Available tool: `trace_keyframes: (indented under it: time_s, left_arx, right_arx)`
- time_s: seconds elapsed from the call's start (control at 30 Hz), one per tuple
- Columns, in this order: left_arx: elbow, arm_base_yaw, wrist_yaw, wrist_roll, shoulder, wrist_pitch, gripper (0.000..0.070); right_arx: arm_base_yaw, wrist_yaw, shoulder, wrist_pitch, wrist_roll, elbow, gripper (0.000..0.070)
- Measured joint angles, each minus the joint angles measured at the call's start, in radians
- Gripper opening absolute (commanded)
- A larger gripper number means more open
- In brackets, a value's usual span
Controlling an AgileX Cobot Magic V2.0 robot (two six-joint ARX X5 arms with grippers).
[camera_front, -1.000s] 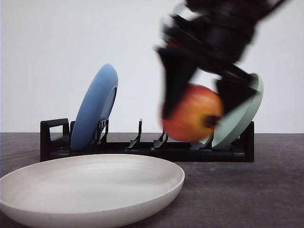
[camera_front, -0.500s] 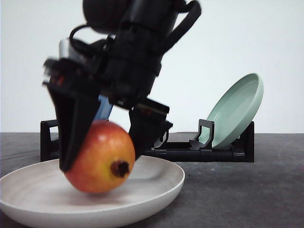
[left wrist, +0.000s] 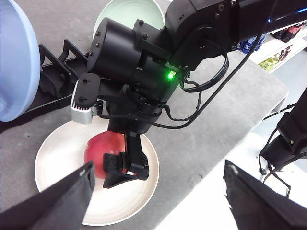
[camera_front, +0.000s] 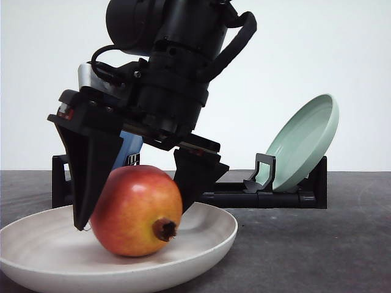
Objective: Place pomegranate in white plate
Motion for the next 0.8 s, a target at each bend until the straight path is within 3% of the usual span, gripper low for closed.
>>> trace_keyframes:
  time_s: [0.23,0.43,0.57,0.8]
  left_arx:
    - [0.0,0.0,0.0,0.0,0.0,0.0,0.0515]
    - [0.0,0.0,-0.004,0.0,0.0,0.0,0.0515]
    - [0.0,0.0,-0.014,0.0,0.0,0.0,0.0515]
    - [0.0,0.0,-0.034,0.0,0.0,0.018,0.0515]
  right_arx:
    - [-0.019,-0.001,-0.089,-0.06,-0.001,0.004,0.07]
    - [-0.067,0.006,-0.372,-0.209,-0.022,0.021,0.07]
    - [-0.084,0.069,-0.56,-0.322,-0.031,0.014,0.07]
    - [-0.085,0.151,-0.948,-0.3,-0.016,-0.153,0.07]
